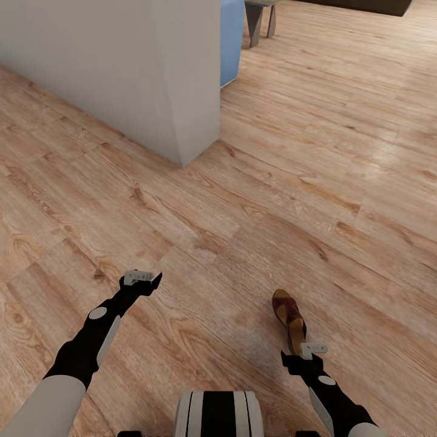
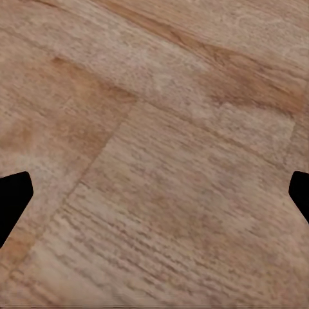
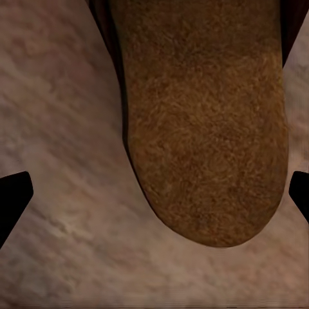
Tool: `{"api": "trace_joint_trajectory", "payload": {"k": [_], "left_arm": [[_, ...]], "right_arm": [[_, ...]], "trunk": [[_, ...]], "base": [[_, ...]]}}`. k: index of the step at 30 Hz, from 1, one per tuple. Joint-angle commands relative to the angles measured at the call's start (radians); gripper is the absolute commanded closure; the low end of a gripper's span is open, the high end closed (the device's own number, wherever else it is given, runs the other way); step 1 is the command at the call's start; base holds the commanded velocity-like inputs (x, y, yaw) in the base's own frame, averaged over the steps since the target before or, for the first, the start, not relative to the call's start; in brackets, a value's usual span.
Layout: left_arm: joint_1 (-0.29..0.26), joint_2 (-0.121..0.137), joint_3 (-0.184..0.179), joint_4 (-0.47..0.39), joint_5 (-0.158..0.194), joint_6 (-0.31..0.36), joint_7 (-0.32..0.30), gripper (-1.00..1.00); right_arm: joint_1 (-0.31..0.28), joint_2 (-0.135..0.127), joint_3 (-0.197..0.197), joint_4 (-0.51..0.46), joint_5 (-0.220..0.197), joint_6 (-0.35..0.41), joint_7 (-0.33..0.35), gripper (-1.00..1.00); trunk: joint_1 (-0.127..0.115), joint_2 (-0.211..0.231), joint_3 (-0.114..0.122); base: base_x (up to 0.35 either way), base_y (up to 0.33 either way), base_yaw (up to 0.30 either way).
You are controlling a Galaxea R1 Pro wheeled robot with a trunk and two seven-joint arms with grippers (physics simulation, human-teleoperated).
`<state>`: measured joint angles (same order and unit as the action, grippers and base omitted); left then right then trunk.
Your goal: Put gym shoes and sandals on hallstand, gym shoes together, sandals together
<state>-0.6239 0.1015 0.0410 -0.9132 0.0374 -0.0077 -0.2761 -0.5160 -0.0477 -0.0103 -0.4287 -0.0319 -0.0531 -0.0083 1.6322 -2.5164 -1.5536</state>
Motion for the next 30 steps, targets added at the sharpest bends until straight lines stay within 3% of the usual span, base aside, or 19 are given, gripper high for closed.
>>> {"api": "trace_joint_trajectory", "payload": {"k": [1,14,19,30], "left_arm": [[0.0,0.0,0.002,0.0,0.004,-0.001,-0.006,-1.0],[0.0,0.0,0.003,-0.005,0.004,0.0,-0.005,-1.0],[0.0,0.0,0.003,-0.004,0.004,0.0,-0.006,-1.0],[0.0,0.0,0.003,0.005,0.003,-0.001,-0.005,-1.0]], "right_arm": [[0.0,0.0,0.0,0.001,-0.003,-0.003,-0.001,-1.0],[-0.001,0.0,0.0,0.001,-0.003,-0.004,-0.001,-1.0],[-0.001,0.0,0.0,0.001,-0.003,-0.004,-0.001,-1.0],[-0.001,0.0,-0.001,0.001,-0.003,-0.004,-0.002,-1.0]], "trunk": [[0.0,0.0,-0.004],[0.001,-0.001,-0.012],[0.003,-0.002,-0.032],[0.003,-0.002,-0.032]], "base": [[0.0,0.0,0.0],[0.0,0.0,0.0],[0.0,0.0,0.0],[0.0,0.0,0.0]]}}
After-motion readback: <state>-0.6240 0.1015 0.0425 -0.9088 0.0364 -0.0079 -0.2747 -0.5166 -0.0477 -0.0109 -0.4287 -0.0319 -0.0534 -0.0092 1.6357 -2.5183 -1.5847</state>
